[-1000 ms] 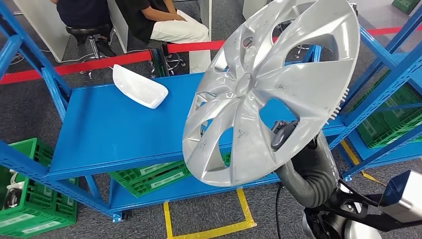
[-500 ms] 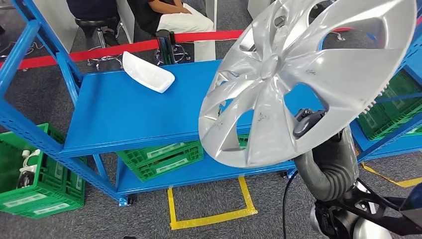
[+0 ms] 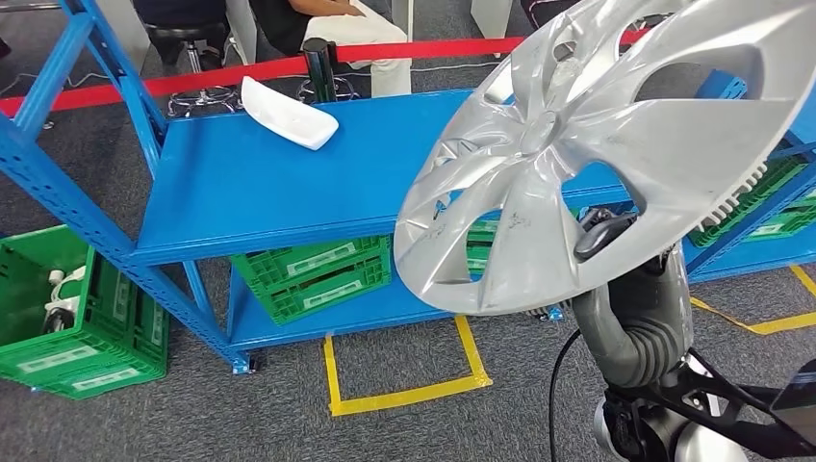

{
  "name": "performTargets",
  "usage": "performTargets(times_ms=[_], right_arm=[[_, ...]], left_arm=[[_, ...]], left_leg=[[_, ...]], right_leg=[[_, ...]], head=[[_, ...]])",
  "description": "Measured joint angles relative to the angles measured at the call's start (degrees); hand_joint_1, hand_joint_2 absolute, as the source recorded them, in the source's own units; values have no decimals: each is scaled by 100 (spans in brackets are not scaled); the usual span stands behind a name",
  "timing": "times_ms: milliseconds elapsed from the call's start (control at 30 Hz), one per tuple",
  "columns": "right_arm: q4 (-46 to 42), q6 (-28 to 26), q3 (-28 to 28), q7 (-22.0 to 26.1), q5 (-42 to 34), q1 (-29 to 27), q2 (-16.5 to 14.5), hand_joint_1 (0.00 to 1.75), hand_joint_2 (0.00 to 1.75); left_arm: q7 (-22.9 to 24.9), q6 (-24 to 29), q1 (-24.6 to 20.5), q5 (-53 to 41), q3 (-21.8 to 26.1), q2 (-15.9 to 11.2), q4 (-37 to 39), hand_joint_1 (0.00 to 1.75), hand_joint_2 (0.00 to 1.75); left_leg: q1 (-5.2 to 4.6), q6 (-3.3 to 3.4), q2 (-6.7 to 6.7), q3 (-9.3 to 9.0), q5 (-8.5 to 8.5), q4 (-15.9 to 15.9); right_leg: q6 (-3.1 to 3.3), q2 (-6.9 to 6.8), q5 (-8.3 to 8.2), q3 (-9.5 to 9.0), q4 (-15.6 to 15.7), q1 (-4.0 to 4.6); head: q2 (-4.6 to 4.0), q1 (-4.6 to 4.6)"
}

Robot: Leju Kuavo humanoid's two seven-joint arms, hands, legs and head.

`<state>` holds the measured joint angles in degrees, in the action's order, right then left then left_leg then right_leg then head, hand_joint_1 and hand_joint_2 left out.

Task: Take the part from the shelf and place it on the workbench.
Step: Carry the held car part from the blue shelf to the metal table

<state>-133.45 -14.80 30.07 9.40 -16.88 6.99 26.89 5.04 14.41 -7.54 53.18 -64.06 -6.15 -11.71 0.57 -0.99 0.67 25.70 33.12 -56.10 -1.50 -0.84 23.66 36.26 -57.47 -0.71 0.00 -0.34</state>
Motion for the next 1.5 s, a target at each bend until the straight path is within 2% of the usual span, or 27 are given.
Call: performTargets(times_ms=[67,167,200,267,300,333,400,467,533,567,667,700,733,800,867,933,967,1033,1067,1133,1200,1267,1300,1367,1400,1467,1500], right_arm=[[-26,-4,-17,0,11,-44,-1,175,175],[-49,-7,-22,0,14,-90,-1,175,175],[-51,-10,-22,-1,19,-101,-1,175,175],[-55,-30,-22,-11,49,-116,-2,175,175],[-63,-51,-22,-23,64,-129,-2,175,175],[-79,-73,-23,-40,76,-152,-3,175,175],[-123,-120,-34,-95,81,-213,-3,175,175],[-159,-158,-49,-182,99,-277,0,175,175],[-182,-191,-55,-273,129,-327,4,175,175],[-190,-207,-55,-306,149,-345,6,175,175],[-196,-252,-54,-334,203,-391,4,175,175],[-195,-265,-53,-333,211,-401,4,175,175],[-193,-276,-52,-326,214,-407,3,175,175],[-191,-292,-53,-301,198,-418,1,175,175],[-191,-297,-57,-268,152,-423,1,175,175],[-191,-297,-73,-248,87,-426,2,175,175],[-191,-297,-87,-246,55,-426,2,175,175],[-191,-296,-128,-246,-12,-426,5,175,175],[-191,-295,-151,-247,-38,-423,9,175,175],[-188,-294,-191,-248,-67,-421,25,175,175],[-181,-294,-209,-249,-78,-422,39,175,175],[-175,-294,-217,-251,-91,-422,45,175,175],[-173,-294,-226,-252,-97,-423,49,175,175],[-172,-294,-249,-255,-103,-418,51,175,175],[-171,-293,-263,-255,-105,-415,54,175,175],[-167,-289,-282,-258,-109,-415,58,175,175],[-164,-287,-290,-259,-110,-418,61,175,175]], left_arm=[[9,-1,5,2,0,-2,-7,0,175],[14,-4,4,7,0,-10,-25,0,175],[13,-14,4,7,0,-10,-28,0,175],[1,-52,6,2,1,-8,-32,0,175],[-24,-79,6,-6,1,-4,-36,0,175],[-61,-108,5,-20,1,7,-42,0,175],[-135,-163,6,-67,0,52,-61,0,175],[-160,-205,8,-136,0,115,-75,0,175],[-166,-220,23,-192,-1,173,-77,0,175],[-183,-218,32,-208,-1,201,-77,0,175],[-281,-198,39,-235,-4,263,-77,0,175],[-318,-192,39,-240,-4,279,-77,0,175],[-350,-188,38,-245,-4,296,-77,0,175],[-411,-179,37,-252,-4,326,-77,0,175],[-474,-157,30,-259,-4,345,-76,0,175],[-540,-129,24,-260,-4,360,-76,0,175],[-564,-119,24,-260,-4,369,-76,0,175],[-588,-110,28,-259,-4,408,-76,0,175],[-589,-107,28,-257,-4,430,-75,0,175],[-585,-106,27,-258,-4,492,-76,0,175],[-577,-109,31,-258,-4,551,-76,0,175],[-569,-110,33,-258,-4,591,-76,0,175],[-568,-110,31,-258,-4,605,-76,0,175],[-568,-109,26,-258,-4,622,-75,0,175],[-567,-108,25,-258,-4,626,-75,0,175],[-566,-107,27,-258,-4,626,-74,0,175],[-565,-107,31,-258,-4,628,-74,0,175]], left_leg=[[0,128,-13,112,-101,10],[-35,246,-28,336,-304,9],[-52,255,-28,423,-370,1],[-83,256,-28,607,-496,-26],[-94,249,-28,693,-550,-45],[-102,239,-25,762,-598,-65],[-126,200,-21,861,-683,-101],[-129,134,-31,936,-789,-109],[-121,60,-45,1022,-821,-122],[-118,28,-50,1075,-699,-204],[-76,-45,-62,1307,106,-1046],[-65,-62,-63,1364,293,-1408],[-62,-71,-63,1364,354,-1658],[-64,-56,-62,1094,131,-1580],[-91,34,-49,518,-102,-837],[-137,131,-43,59,-87,-102],[-160,163,-40,-35,-56,85],[-159,201,-36,-33,-127,214],[-142,235,-34,-12,-187,255],[-104,292,-39,70,-303,317],[-101,305,-48,199,-374,264],[-82,286,-61,327,-402,161],[-61,269,-66,396,-402,90],[-33,202,-67,542,-386,-70],[-33,156,-68,616,-382,-149],[-54,62,-75,728,-410,-244],[-55,22,-82,765,-439,-262]], right_leg=[[-60,20,234,84,-180,-21],[-111,42,1069,260,-1119,-32],[-116,44,1202,282,-1435,-33],[-98,47,1076,132,-1614,-30],[-75,48,907,-67,-1409,-29],[-47,52,774,-341,-1049,-24],[17,57,740,-898,-193,-3],[64,61,812,-1115,246,29],[115,45,743,-1035,319,25],[151,33,689,-978,338,18],[232,7,527,-763,317,28],[239,2,478,-671,285,37],[240,-1,431,-572,248,45],[231,-1,350,-377,165,53],[207,2,278,-235,104,61],[156,-9,187,-159,81,52],[123,-18,139,-135,86,40],[60,-11,90,-96,107,23],[31,7,177,-52,56,22],[-29,51,613,118,-406,6],[-90,63,1058,288,-1163,-27],[-153,64,1109,224,-1462,-73],[-190,61,991,55,-1280,-104],[-289,64,757,-410,-561,-163],[-295,80,697,-566,-269,-175],[-242,110,707,-615,-96,-161],[-175,112,676,-565,-113,-156]], head=[[0,26],[0,102],[0,118],[0,144],[0,157],[0,169],[0,187],[0,188],[0,190],[0,175],[0,69],[0,51],[0,37],[0,14],[0,-1],[0,-1],[0,0],[0,-12],[0,-4],[0,52],[0,114],[0,135],[0,143],[0,181],[0,213],[0,240],[0,222]])
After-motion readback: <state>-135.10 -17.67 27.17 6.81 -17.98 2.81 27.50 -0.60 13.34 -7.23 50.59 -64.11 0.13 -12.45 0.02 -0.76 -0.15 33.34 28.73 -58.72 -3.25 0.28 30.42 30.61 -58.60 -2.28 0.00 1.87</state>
